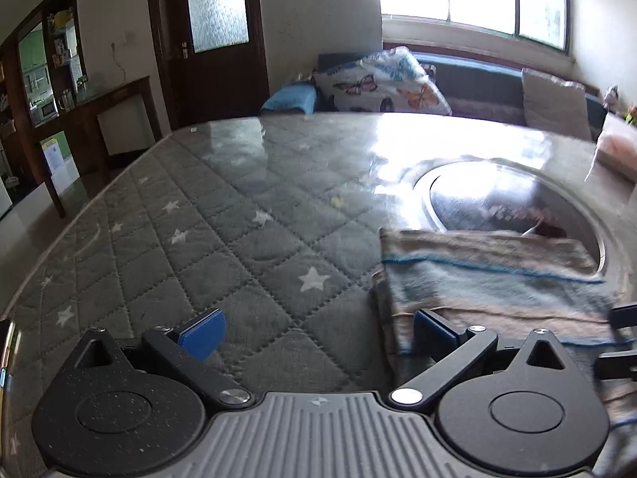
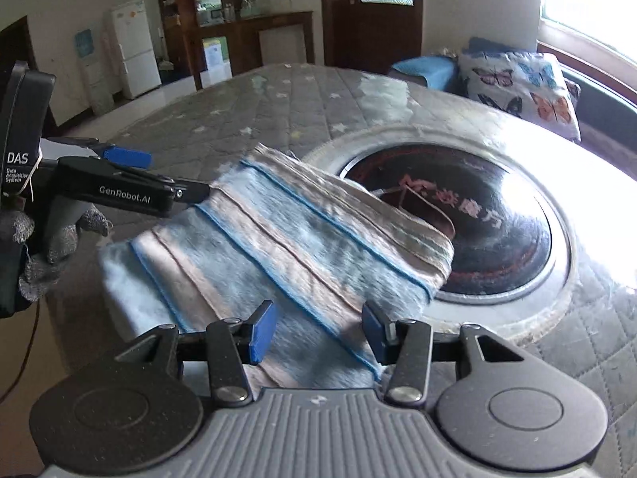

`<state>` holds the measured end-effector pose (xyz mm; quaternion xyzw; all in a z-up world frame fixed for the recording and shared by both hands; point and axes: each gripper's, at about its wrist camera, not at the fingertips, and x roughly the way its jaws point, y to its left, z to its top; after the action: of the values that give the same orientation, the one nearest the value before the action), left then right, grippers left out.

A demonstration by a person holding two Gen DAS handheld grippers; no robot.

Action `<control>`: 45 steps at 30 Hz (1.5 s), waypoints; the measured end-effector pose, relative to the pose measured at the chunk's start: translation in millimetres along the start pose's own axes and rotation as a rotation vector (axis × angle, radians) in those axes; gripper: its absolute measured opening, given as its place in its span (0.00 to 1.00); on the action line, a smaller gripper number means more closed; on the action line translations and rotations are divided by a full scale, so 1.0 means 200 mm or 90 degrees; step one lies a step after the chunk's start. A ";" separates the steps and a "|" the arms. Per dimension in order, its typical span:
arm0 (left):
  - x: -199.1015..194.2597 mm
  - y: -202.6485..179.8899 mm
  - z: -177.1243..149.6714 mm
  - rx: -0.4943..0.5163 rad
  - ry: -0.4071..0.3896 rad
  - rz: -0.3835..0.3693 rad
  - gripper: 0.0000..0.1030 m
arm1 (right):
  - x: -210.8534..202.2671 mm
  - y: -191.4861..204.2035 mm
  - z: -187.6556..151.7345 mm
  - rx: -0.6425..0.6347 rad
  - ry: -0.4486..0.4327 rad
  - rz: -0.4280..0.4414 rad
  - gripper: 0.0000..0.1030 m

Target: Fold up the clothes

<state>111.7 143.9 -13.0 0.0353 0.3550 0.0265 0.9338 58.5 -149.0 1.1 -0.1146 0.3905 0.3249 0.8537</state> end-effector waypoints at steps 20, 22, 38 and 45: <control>0.17 -0.06 0.15 0.008 -0.002 0.011 1.00 | 0.02 0.04 0.08 -0.018 -0.027 0.000 0.47; 0.16 -0.05 0.16 0.006 -0.002 0.015 1.00 | 0.00 0.08 0.09 -0.031 -0.035 0.003 0.48; 0.05 0.04 0.10 -0.018 0.023 0.031 1.00 | 0.01 0.64 0.08 -0.249 -0.037 0.101 0.51; 0.01 0.08 0.07 -0.030 0.027 0.027 1.00 | 0.09 0.79 0.02 -0.331 -0.015 0.079 0.54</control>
<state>122.7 160.1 -1.7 0.0200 0.3735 0.0552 0.9258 -31.5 -18.5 -1.4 -0.3022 0.2903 0.4673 0.7785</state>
